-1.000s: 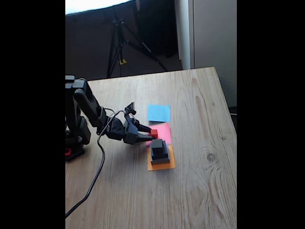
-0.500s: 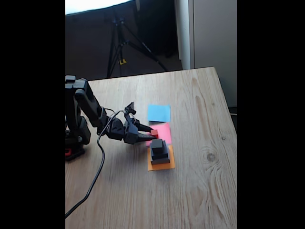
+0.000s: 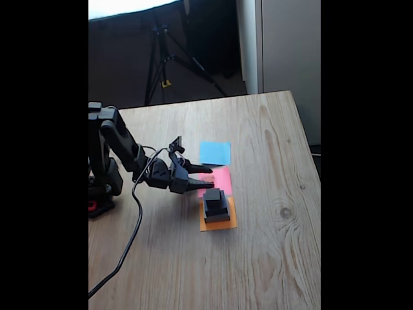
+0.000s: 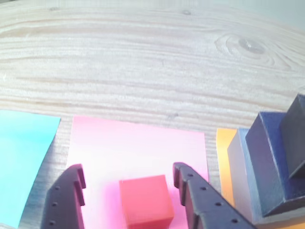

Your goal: Tower of hanoi

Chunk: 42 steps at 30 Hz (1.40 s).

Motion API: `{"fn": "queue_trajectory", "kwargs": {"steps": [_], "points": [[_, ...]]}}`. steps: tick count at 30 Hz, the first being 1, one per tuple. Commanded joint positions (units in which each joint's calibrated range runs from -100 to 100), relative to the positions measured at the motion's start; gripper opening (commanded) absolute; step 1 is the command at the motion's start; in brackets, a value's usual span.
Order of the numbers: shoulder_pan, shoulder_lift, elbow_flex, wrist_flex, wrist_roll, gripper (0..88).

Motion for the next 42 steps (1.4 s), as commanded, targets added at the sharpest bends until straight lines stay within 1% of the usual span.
{"fn": "queue_trajectory", "kwargs": {"steps": [1,3,5,8,11,14,18,20,25,28,33,36,42], "points": [[-0.49,-7.68,-1.31,4.28,0.03,21.1],[-0.74,-11.24,-1.22,7.19,-2.32,21.1],[-0.91,-14.95,-0.67,10.83,-3.15,17.7],[-0.99,-20.4,0.51,16.26,-4.16,10.6],[-0.99,-26.0,1.33,23.54,-3.65,1.1],[-0.91,-31.07,1.05,31.8,-1.98,1.1],[-0.66,-37.58,-1.04,43.29,-1.98,1.1],[-0.41,-40.61,-4.22,51.3,-3.49,1.1],[1.1,-46.36,-19.86,78.18,-9.17,1.1],[2.68,-47.88,-29.13,89.59,-11.01,1.1],[5.86,-48.48,-43.31,103.91,-11.01,1.1],[7.62,-48.33,-50.86,110.39,-10.51,1.1],[10.37,-48.1,-59.95,117.11,-9.34,1.1]]}}
